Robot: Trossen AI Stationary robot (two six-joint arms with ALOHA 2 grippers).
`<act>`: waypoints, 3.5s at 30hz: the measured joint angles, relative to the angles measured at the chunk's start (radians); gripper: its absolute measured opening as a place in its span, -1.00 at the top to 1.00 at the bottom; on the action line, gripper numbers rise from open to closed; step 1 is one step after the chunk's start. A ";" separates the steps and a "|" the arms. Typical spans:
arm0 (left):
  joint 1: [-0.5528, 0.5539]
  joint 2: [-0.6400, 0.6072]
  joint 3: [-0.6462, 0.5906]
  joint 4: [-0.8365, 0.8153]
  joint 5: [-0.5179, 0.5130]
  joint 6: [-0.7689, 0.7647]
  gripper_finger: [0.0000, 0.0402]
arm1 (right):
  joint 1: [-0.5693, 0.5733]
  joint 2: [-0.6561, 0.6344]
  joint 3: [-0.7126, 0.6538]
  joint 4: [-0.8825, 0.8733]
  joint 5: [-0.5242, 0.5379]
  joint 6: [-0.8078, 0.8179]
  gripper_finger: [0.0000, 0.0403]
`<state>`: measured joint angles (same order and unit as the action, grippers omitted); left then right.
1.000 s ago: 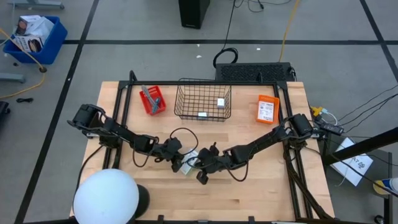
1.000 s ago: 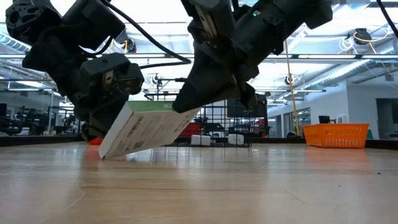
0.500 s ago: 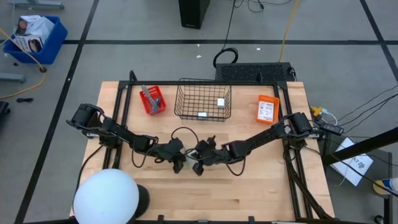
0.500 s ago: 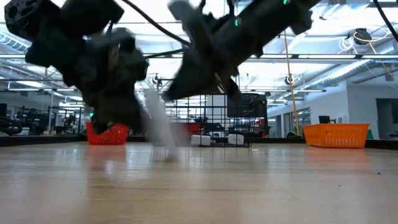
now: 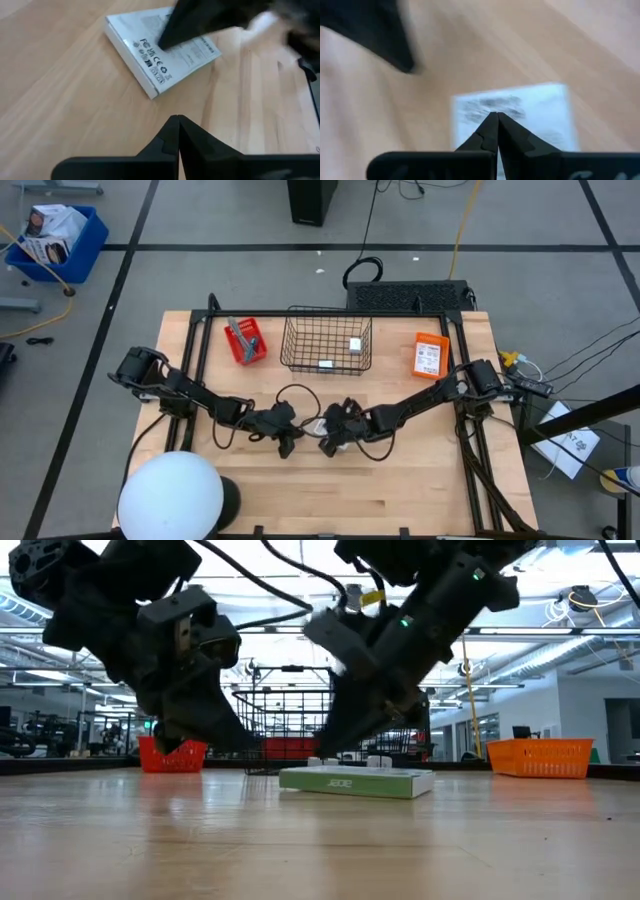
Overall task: Pick and place items into bin
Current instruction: Put the card reader box into the orange bin
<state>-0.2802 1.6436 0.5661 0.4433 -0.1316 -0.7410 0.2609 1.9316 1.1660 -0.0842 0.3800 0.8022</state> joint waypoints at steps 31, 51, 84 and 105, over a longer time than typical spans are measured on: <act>0.051 0.336 0.369 -0.164 0.117 0.105 0.92 | 0.043 -0.138 -0.192 -0.194 0.026 0.246 1.00; 0.042 0.332 0.384 -0.307 0.160 0.111 0.96 | 0.156 -0.226 -0.384 0.260 0.033 0.225 1.00; 0.044 0.301 0.379 -0.270 0.219 0.135 0.87 | 0.183 -0.232 -0.376 0.432 0.093 0.144 1.00; 0.045 0.289 0.378 -0.256 0.204 0.164 0.97 | 0.183 -0.227 -0.380 0.480 0.071 0.109 1.00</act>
<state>-0.2352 1.9327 0.9443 0.1876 0.0727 -0.5770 0.4435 1.7042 0.7864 0.3958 0.4514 0.9115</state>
